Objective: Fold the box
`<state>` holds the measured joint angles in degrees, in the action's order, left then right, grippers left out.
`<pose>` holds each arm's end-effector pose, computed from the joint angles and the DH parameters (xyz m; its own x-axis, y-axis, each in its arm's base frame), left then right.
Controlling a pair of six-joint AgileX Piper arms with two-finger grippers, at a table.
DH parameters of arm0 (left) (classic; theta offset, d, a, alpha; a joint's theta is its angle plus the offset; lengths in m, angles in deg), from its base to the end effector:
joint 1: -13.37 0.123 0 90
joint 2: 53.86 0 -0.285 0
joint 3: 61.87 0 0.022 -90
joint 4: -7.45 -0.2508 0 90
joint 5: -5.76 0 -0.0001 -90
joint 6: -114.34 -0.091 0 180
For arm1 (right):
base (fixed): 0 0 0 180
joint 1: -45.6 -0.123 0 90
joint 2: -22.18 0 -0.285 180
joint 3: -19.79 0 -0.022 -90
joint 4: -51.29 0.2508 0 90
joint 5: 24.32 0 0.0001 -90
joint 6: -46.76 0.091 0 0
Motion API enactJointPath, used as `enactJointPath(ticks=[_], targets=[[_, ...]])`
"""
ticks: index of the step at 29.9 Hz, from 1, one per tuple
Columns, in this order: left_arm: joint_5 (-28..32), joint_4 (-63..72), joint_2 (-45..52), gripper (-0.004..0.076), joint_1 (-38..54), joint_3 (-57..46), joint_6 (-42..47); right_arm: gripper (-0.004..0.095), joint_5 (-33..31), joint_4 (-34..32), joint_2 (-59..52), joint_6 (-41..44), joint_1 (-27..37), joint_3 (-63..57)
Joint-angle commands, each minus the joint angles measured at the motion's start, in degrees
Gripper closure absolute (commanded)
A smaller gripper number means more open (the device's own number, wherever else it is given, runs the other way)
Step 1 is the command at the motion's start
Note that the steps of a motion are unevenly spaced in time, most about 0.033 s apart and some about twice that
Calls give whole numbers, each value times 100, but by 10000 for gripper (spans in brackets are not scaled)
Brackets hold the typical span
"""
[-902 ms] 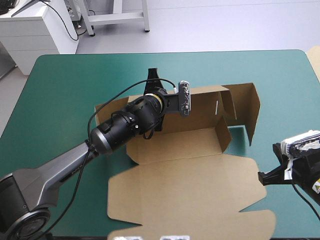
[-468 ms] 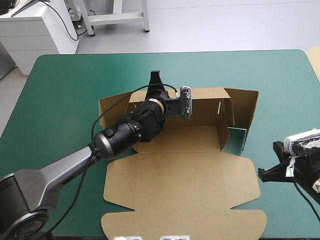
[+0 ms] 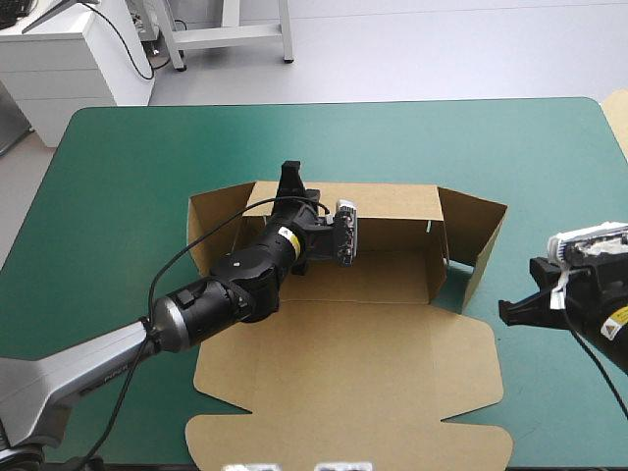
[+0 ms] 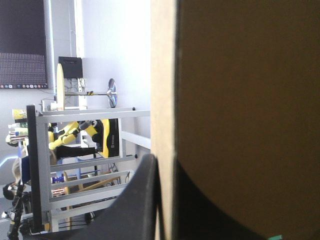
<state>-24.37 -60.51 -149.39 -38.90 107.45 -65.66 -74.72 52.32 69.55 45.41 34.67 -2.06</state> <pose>0.2448 -0.2470 0.3193 0.2837 0.9435 -0.1715 0.4551 0.0250 0.8901 0.1104 0.0226 0.3972 -0.4827 -0.1055 -0.8694 -0.2073 0.9783 -0.0037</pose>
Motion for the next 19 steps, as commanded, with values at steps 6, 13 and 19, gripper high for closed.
enactJointPath(ticks=[6,13,19], targets=[[-182,-514,89,731,-21,-213,762,923,322,3,1018,-7,40,1228],[-285,-580,-36,731,-21,-213,944,924,236,130,2153,-7,40,2193],[-390,-533,-162,731,-21,-213,1005,924,-77,130,3275,91,40,2950]])
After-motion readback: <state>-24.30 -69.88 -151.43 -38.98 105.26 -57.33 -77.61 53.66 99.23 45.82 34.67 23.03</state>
